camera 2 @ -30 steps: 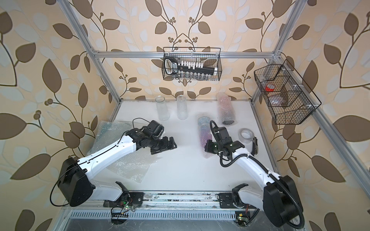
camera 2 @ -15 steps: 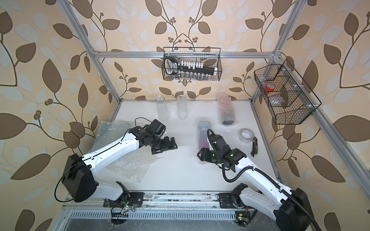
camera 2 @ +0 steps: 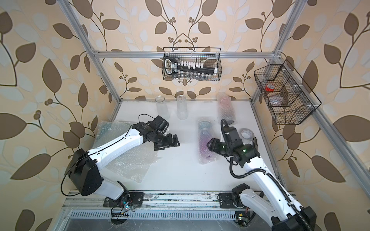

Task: Unwrap the vase from the bubble wrap
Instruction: Unwrap the bubble wrap at the center of the board.

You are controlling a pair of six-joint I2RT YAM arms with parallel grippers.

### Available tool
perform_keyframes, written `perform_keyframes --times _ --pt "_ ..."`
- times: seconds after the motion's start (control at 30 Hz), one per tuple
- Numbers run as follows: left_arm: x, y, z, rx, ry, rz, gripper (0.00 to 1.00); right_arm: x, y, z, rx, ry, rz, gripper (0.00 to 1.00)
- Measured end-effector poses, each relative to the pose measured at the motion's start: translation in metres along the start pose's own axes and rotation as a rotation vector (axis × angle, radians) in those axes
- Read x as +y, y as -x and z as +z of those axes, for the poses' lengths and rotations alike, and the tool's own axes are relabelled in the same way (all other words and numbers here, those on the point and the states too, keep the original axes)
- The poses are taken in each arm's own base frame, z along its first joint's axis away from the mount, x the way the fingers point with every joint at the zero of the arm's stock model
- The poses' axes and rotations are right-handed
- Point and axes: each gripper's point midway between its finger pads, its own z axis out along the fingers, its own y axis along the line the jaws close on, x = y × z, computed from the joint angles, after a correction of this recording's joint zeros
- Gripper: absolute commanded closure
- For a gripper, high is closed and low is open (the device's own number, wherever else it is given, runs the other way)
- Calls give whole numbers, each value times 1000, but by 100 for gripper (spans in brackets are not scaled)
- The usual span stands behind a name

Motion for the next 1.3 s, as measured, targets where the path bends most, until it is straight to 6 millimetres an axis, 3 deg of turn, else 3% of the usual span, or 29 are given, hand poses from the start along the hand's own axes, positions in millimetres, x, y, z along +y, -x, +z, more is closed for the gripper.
perform_keyframes --times 0.1,0.2,0.37,0.47,0.83,1.13,1.3 --pt "-11 8 10 16 -9 9 1 -27 28 9 -2 -26 99 33" --pt "-23 10 19 30 -29 24 1 -37 42 27 41 -16 123 34" --pt "-33 6 25 57 -60 35 1 -33 40 68 145 52 104 26" --pt "-34 5 25 60 -66 35 1 -30 36 80 170 86 85 25" --pt "-33 5 25 63 -62 34 1 3 -17 108 275 150 -52 26" --pt "-44 16 29 66 -69 37 1 33 -62 105 325 183 -137 27" --pt "-60 28 38 68 -55 74 1 34 -67 99 316 198 -116 25"
